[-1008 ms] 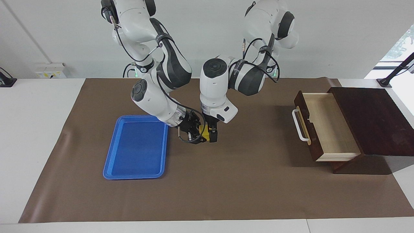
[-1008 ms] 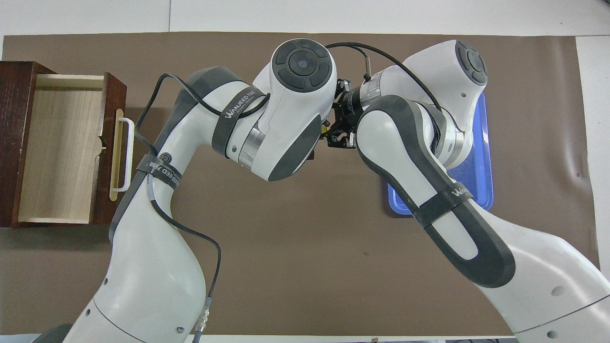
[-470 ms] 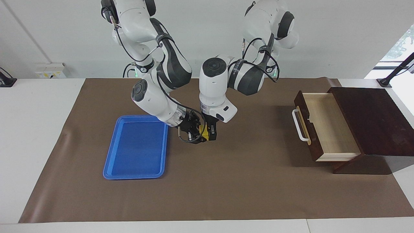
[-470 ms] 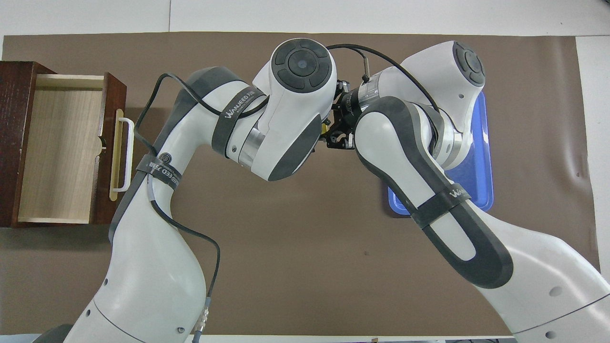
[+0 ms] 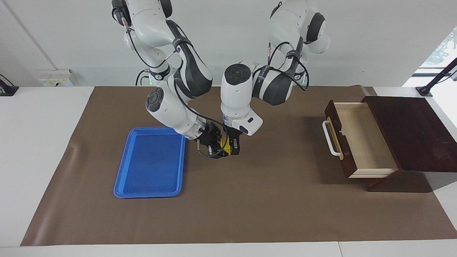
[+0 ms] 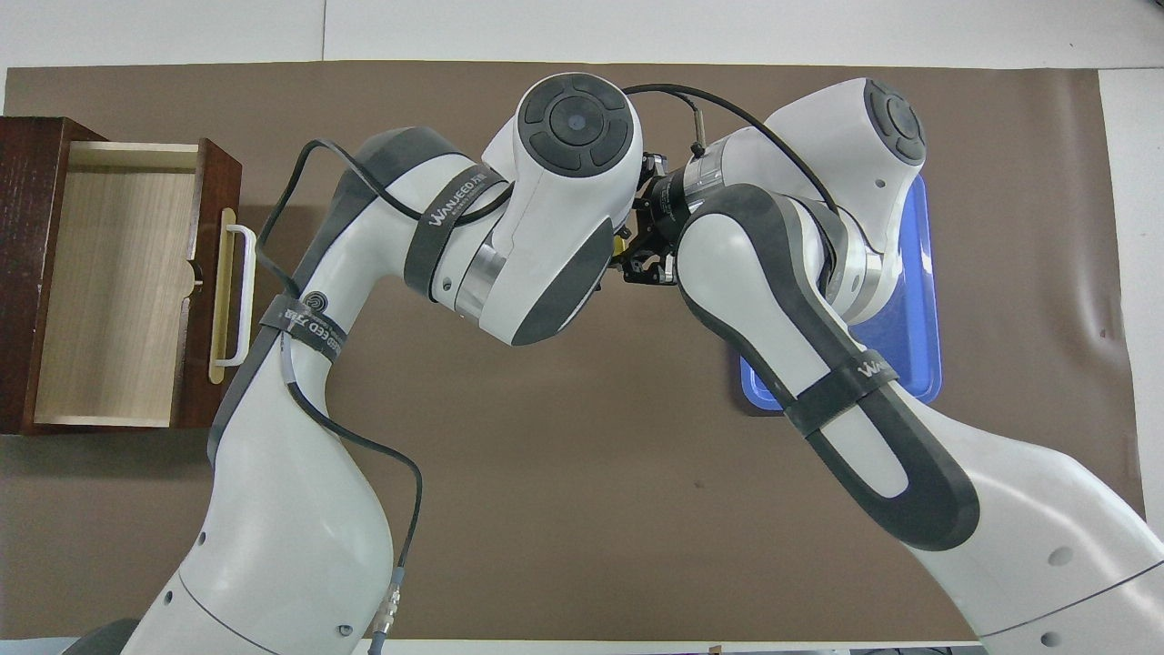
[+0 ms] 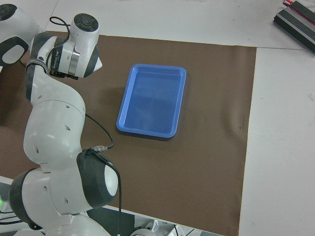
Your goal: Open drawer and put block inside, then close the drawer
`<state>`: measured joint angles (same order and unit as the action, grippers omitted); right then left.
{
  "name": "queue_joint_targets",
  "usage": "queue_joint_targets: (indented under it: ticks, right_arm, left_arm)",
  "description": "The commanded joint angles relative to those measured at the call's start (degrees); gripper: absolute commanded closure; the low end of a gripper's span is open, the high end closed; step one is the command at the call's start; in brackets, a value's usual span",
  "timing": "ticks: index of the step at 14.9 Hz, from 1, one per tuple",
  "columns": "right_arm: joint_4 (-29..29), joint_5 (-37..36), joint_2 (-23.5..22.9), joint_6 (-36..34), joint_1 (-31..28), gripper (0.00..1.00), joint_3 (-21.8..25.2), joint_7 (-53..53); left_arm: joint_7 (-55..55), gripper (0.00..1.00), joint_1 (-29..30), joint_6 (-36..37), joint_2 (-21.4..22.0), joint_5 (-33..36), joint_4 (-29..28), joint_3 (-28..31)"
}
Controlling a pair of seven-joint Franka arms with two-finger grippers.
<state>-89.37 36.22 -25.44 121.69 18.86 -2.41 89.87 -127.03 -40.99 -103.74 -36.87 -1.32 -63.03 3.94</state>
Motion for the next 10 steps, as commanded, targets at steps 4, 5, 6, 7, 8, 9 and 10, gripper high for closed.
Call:
queue_joint_targets:
  ticks: [4,5,6,7,8,9,10]
  right_arm:
    - [0.33,-0.89,0.57,-1.54,-4.61,0.09,0.39,0.92]
    - [0.33,-0.98,1.18,-2.68,-5.57,0.07,0.39,0.48]
    - [0.33,-0.98,1.62,-3.47,-6.54,0.06,0.39,0.04]
    - [0.33,-1.15,1.97,-4.18,-7.16,0.06,0.39,-0.22]
    - [0.33,-1.24,2.06,-4.44,-7.25,0.05,0.39,-0.40]
    - [0.33,-1.24,2.06,-4.36,-7.17,0.04,0.39,-0.40]
    - [0.25,-1.24,2.06,-4.27,-7.08,0.04,0.39,-0.40]
  left_arm:
    - [1.86,1.00,3.71,3.53,3.20,-0.52,1.24,0.55]
    - [3.70,1.00,4.68,5.19,3.90,-0.61,1.24,0.45]
    - [5.54,1.00,5.65,6.78,4.86,-0.70,1.07,0.45]
    - [7.04,1.00,6.70,8.01,5.83,-0.79,0.63,0.45]
    - [8.45,1.00,7.93,8.46,7.06,-1.05,-0.07,0.45]
    - [10.38,1.00,8.99,8.72,8.29,-1.75,-0.77,0.63]
    - [12.57,1.00,10.04,9.42,9.35,-2.54,-1.39,0.89]
